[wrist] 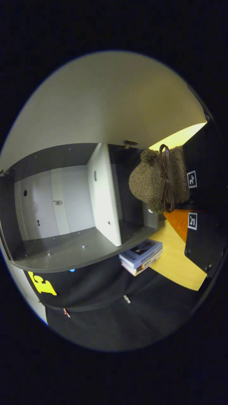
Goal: Open the shoe cabinet door, grab the shoes and put them into the shoe cabinet, then close the shoe cabinet door.
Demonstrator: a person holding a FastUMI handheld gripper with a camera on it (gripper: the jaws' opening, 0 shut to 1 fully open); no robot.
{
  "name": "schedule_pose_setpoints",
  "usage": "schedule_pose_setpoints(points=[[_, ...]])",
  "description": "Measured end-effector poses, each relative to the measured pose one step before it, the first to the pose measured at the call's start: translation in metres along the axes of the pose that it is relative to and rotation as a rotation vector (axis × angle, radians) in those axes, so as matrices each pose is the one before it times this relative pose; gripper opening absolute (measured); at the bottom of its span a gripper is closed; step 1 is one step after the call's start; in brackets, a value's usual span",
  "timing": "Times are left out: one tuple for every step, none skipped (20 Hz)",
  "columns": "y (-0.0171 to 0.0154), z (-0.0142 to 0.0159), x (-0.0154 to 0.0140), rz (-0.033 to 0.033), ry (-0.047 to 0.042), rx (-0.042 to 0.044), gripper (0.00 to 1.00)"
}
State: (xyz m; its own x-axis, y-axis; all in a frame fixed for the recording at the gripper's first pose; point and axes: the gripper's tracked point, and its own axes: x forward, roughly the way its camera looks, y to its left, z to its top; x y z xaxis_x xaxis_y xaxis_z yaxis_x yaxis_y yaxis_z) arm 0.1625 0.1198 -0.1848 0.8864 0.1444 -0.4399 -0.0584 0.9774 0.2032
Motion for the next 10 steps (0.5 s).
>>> schedule_pose_setpoints(points=[[0.00213, 0.02003, 0.00093, 0.00903, -0.01167, -0.01035, 0.13], [0.00439, 0.02030, 0.00576, 0.01430, -0.00725, -0.00783, 0.13], [0.00368, 0.01895, 0.00771, 0.01635, -0.00975, -0.00861, 0.13], [0.00110, 0.01538, 0.00987, 0.00819, 0.00295, -0.00848, 0.13], [-0.00130, 0.01329, 0.01170, 0.00171, 0.00728, -0.01611, 0.13], [-0.00256, 0.01328, 0.01403, -0.00726, 0.00006, -0.00908, 0.13], [-0.00310, 0.01176, 0.01416, -0.01173, 0.00483, -0.00530, 0.13], [-0.00331, 0.01056, 0.01597, -0.01090, 0.00696, 0.00695, 0.13], [-0.00270, 0.00853, 0.01288, -0.00235, 0.00946, 0.01480, 0.13], [-0.00228, 0.00907, 0.01352, -0.00195, 0.00169, 0.01987, 0.13]])
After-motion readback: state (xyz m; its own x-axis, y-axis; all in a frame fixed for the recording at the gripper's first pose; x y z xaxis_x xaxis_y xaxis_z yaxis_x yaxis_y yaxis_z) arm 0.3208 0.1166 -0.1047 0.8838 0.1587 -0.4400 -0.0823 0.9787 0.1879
